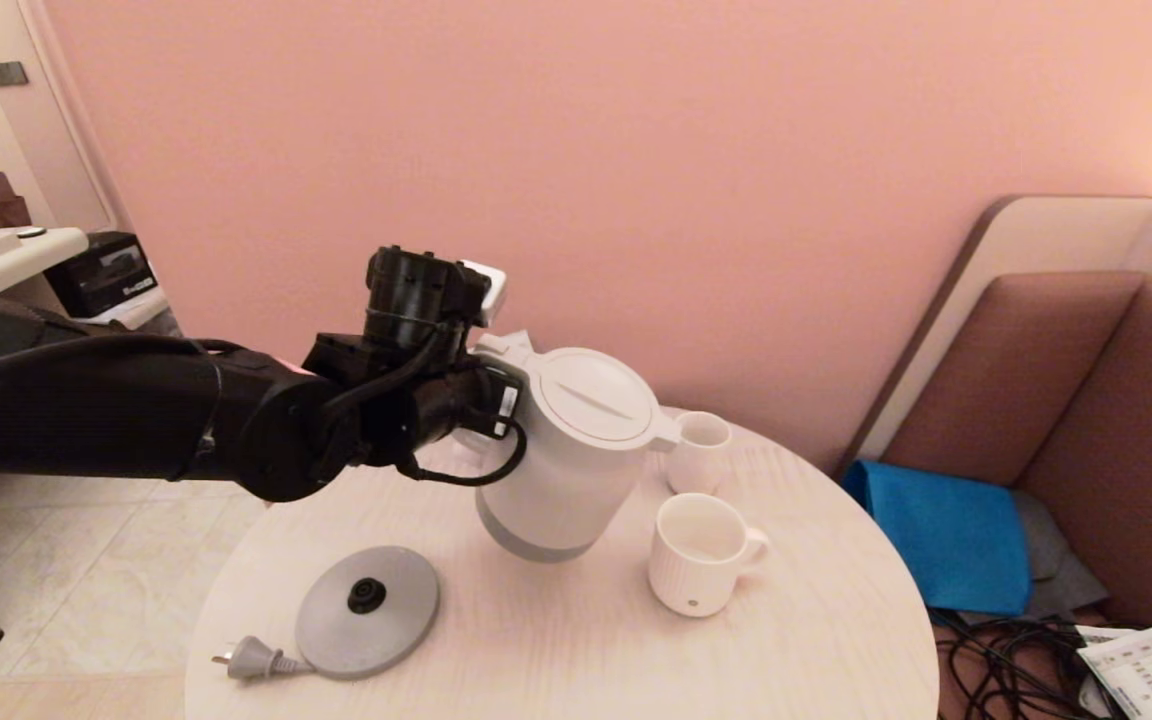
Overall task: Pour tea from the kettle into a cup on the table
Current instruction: Pour water into the cup
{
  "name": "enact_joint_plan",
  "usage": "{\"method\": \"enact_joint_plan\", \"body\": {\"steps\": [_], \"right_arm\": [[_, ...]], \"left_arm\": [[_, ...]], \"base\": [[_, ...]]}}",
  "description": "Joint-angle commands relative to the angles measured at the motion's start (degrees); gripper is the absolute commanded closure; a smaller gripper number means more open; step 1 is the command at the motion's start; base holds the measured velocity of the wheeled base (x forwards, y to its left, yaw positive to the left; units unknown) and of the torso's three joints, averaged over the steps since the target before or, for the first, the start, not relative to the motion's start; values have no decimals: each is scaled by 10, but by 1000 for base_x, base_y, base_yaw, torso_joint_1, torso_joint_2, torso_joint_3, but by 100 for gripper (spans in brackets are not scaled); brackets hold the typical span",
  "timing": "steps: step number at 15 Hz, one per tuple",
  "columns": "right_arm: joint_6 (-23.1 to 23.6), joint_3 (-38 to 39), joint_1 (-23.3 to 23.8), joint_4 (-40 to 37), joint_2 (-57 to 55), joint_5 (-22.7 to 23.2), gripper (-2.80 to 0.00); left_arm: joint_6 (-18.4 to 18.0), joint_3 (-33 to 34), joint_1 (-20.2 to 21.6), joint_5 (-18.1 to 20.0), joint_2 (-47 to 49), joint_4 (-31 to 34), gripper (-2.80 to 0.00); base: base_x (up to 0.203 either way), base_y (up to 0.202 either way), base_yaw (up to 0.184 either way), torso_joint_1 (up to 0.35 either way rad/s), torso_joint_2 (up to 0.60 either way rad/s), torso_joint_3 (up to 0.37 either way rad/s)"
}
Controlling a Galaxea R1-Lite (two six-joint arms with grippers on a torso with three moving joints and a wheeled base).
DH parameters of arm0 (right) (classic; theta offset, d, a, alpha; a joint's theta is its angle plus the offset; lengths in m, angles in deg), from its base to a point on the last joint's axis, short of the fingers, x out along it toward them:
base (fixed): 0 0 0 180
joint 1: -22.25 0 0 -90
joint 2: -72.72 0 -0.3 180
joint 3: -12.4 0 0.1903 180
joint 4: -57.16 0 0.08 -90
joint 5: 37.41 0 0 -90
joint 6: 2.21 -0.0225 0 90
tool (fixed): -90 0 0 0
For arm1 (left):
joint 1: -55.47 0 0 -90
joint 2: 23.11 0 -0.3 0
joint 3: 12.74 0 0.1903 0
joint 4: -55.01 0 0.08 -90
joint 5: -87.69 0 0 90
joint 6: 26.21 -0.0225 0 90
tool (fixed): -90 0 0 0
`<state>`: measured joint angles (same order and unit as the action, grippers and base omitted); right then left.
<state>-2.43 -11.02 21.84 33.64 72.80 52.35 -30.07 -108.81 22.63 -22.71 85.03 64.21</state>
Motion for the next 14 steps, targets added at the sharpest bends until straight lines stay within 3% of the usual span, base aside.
{"method": "enact_joint_plan", "body": {"steps": [1, 14], "right_arm": [[0, 0, 0, 0, -1, 0, 0], [0, 0, 0, 0, -1, 0, 0]], "left_arm": [[0, -1, -7, -9, 16, -2, 0], [3, 4, -11, -12, 10, -2, 0]], "base": [[0, 0, 0, 0, 0, 0], [0, 0, 0, 0, 0, 0]]}}
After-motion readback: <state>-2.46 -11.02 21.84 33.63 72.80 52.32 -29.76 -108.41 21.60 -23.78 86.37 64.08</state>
